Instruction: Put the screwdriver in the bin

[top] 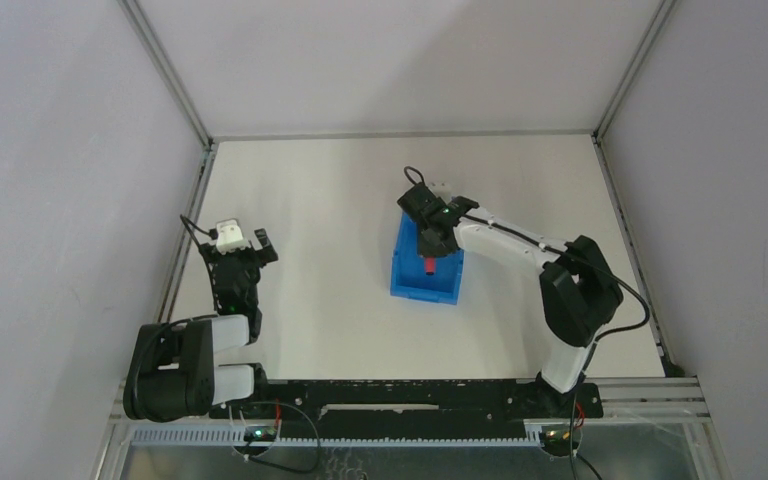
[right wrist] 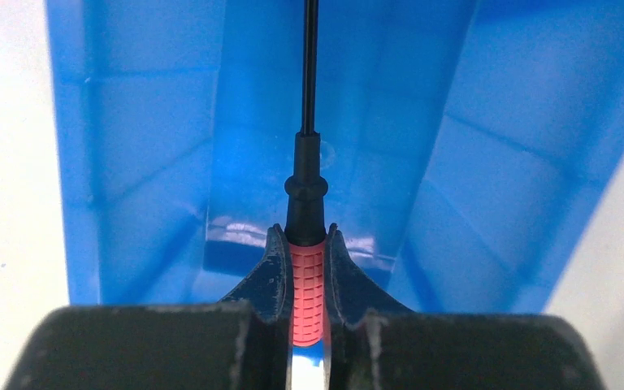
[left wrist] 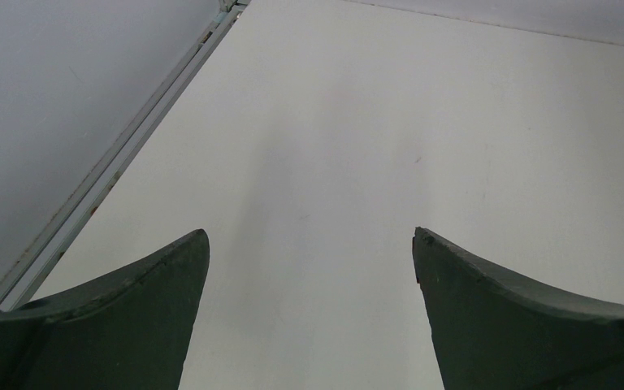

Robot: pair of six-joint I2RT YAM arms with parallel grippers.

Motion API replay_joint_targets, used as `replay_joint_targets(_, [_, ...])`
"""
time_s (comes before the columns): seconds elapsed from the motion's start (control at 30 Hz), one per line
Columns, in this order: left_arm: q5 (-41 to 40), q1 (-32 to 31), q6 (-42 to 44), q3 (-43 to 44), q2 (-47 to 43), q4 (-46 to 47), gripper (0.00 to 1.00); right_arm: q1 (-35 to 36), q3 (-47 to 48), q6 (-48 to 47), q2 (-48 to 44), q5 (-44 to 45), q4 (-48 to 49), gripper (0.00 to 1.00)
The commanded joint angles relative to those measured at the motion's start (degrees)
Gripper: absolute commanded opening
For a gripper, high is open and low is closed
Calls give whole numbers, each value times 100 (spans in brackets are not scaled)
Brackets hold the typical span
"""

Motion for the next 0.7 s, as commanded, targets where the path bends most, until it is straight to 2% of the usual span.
replay_joint_targets(0.0, [-15, -17, 114, 188, -46, 167, 100, 36, -7, 250, 310, 207, 492, 14])
replay_joint_targets(0.3, [-17, -19, 114, 182, -45, 167, 100, 14, -66, 362, 620, 248, 599, 32])
replay_joint_targets(0.37, [-14, -17, 114, 188, -46, 167, 100, -12, -63, 305, 539, 204, 557, 33])
replay_joint_targets(0.4, [-15, -17, 114, 184, -46, 167, 100, -22, -68, 272, 457, 206, 524, 34])
replay_joint_targets(0.47, [-9, -17, 114, 185, -47, 167, 100, -39, -67, 173, 143, 219, 480, 49])
replay_joint_targets(0.5, [-18, -13, 116, 182, -48, 167, 100, -49, -64, 111, 46, 215, 477, 51])
replay_joint_targets(0.67, [-21, -17, 114, 182, -42, 167, 100, -66, -9, -260, -901, 219, 467, 57])
